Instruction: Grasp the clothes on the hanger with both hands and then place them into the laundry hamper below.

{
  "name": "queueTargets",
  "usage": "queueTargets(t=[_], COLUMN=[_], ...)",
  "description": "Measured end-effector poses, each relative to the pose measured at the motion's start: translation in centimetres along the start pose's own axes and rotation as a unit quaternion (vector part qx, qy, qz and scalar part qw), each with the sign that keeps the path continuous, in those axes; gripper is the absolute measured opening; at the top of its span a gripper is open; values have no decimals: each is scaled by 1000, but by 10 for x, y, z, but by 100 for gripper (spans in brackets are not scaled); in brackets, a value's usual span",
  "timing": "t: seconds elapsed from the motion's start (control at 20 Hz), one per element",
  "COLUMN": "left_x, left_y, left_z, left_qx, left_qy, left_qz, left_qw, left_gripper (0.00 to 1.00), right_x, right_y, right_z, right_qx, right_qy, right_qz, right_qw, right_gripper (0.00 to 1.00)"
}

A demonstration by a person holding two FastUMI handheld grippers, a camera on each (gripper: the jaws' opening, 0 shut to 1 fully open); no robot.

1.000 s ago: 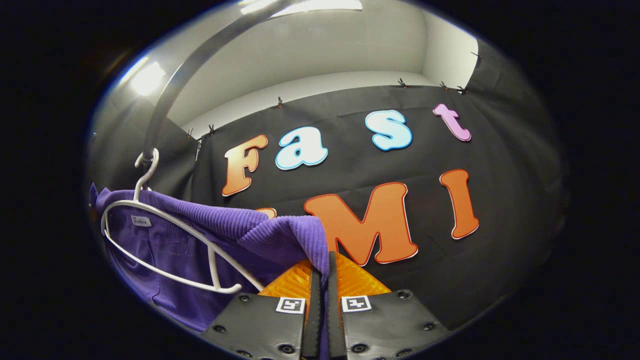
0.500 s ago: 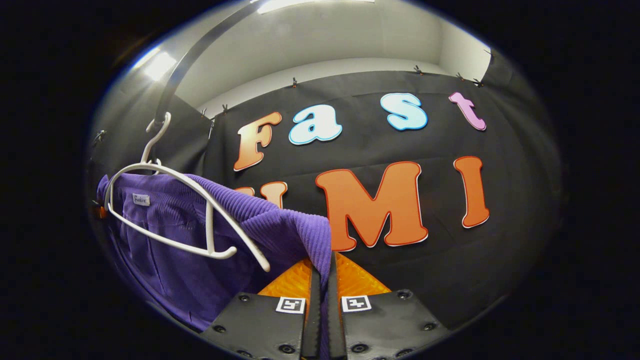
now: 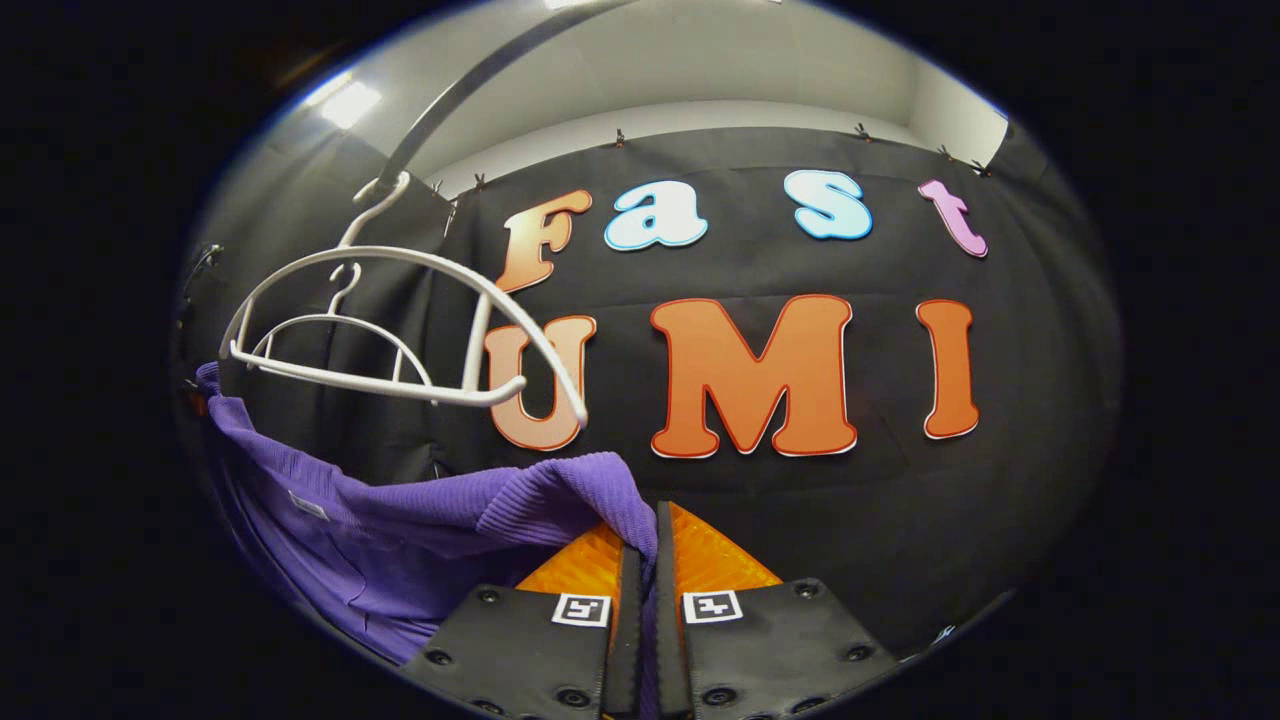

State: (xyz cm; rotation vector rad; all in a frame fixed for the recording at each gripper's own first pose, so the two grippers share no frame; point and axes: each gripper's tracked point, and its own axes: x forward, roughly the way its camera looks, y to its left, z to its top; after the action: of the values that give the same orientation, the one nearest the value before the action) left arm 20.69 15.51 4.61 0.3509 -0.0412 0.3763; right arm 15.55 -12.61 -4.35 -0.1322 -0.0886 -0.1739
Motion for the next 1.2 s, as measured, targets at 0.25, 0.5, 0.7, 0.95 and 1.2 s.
queueTargets(t=[0.25, 0.5, 0.7, 0.95, 1.2], left_x=[-29, -67, -96, -143, -178], left_y=[17, -15, -78, -137, -186], left_z=[-14, -23, -48, -94, -178], left_qx=[8, 16, -3, -18, -23], left_qy=[7, 9, 42, 95, 200], left_qz=[-7, -65, -162, -274, -335], left_qw=[1000, 998, 986, 957, 920], left_gripper=[3, 3, 2, 3, 5], right_x=[-36, -62, -84, -106, -127], right_y=[10, 64, 133, 184, 212], right_z=[1, 13, 14, -15, -94], right_qx=[-9, 7, 17, 18, 15], right_qy=[11, 25, 45, 83, 173], right_qz=[16, 81, 167, 224, 245], right_qw=[1000, 996, 985, 971, 954], right_gripper=[13, 8, 13, 13, 13])
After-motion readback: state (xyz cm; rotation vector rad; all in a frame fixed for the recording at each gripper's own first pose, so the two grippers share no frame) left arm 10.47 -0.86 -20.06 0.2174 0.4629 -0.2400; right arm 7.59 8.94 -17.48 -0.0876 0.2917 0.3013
